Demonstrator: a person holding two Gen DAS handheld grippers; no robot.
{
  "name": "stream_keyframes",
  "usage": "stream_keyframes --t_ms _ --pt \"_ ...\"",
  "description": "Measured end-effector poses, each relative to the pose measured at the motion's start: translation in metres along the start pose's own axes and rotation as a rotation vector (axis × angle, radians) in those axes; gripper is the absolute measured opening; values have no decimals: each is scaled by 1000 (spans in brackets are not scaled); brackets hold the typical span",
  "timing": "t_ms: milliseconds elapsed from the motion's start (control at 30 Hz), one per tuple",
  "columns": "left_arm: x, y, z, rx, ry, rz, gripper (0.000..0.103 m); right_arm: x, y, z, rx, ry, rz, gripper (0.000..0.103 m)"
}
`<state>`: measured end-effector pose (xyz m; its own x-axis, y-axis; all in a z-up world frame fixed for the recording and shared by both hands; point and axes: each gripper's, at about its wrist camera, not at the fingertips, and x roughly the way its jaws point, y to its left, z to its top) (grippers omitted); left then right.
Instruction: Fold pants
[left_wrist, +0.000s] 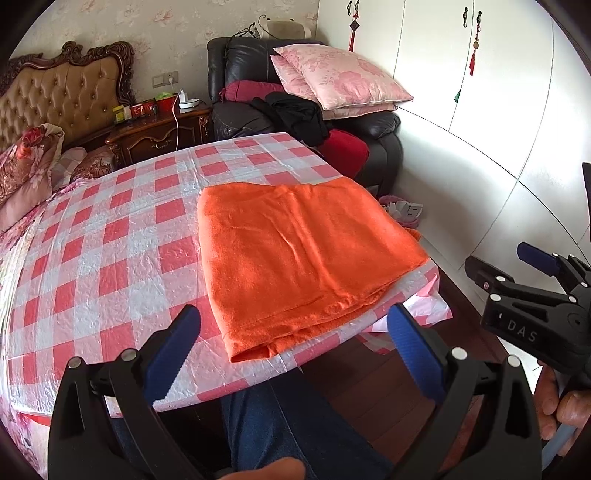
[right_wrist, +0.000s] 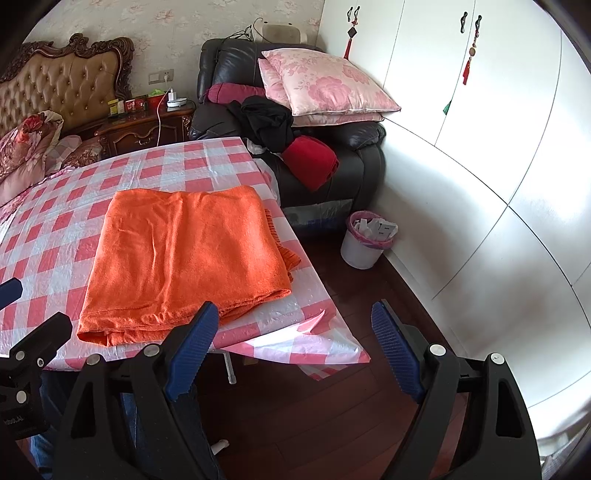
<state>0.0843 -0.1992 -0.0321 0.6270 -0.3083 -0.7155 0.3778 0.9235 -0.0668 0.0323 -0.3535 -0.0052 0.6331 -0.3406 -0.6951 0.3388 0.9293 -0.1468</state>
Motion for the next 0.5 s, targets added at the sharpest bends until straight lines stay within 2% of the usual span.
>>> stream_keyframes --t_ms 500 --pt "0 0 1 -1 -2 -1 101 0 0 -1 -1 1 2 81"
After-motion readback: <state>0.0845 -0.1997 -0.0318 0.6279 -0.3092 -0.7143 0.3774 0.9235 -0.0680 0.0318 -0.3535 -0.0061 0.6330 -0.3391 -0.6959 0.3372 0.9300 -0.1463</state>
